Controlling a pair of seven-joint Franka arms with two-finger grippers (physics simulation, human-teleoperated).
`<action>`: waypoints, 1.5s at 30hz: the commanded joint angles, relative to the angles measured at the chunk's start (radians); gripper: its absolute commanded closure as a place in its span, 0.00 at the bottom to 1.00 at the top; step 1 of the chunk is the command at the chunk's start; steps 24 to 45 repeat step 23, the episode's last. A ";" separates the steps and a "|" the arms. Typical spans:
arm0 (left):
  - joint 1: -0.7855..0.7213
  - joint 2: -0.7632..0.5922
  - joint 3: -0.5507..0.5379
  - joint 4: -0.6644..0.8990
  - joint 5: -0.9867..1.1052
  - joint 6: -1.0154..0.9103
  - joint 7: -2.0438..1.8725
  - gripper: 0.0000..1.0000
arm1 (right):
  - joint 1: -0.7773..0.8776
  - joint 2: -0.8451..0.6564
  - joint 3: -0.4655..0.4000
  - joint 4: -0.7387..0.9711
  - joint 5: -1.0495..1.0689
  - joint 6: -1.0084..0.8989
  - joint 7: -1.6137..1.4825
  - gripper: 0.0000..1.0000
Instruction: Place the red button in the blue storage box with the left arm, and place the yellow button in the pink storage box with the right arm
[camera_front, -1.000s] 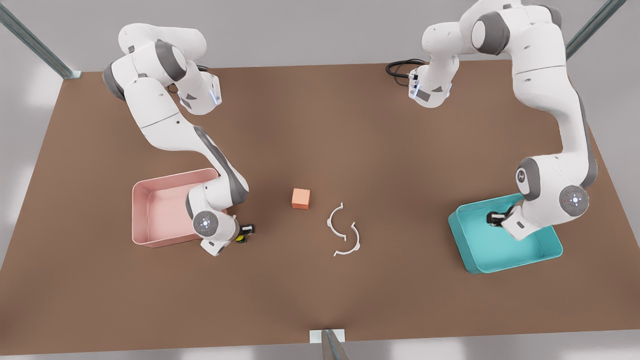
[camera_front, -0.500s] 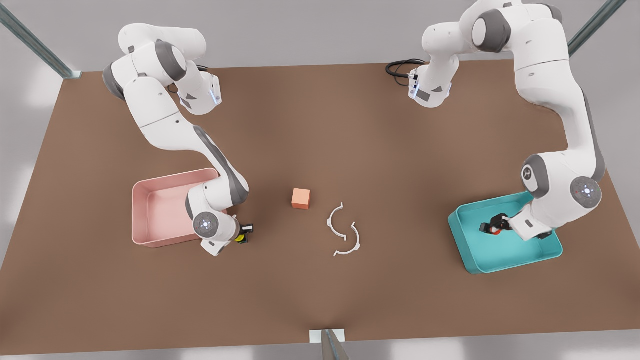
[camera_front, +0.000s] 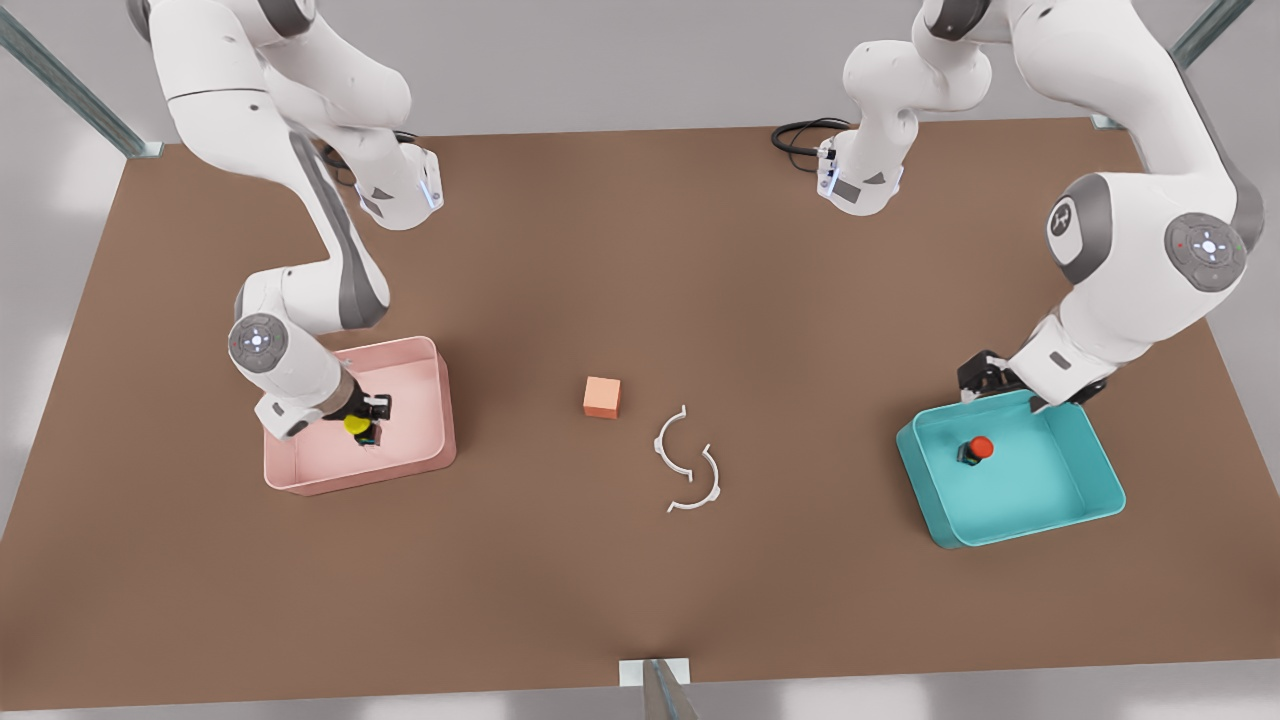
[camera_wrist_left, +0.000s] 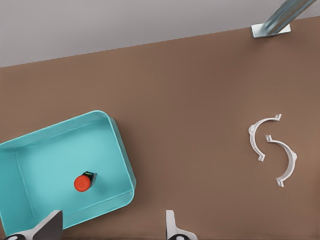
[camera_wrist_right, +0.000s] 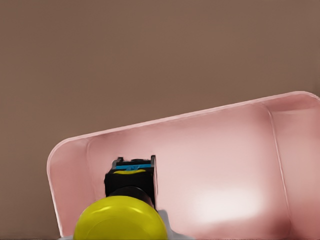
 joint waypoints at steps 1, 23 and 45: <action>0.000 0.002 0.000 0.000 -0.003 -0.046 -0.243 0.00 | -0.019 -0.010 0.005 -0.040 -0.005 0.064 -0.120 0.57; 0.000 0.006 0.000 0.003 -0.022 -0.044 -0.243 0.00 | 0.173 -0.093 -0.141 0.529 0.030 -0.548 -0.080 0.00; 0.000 0.006 0.000 0.003 -0.022 -0.044 -0.243 0.00 | 0.173 -0.093 -0.141 0.529 0.030 -0.548 -0.080 0.00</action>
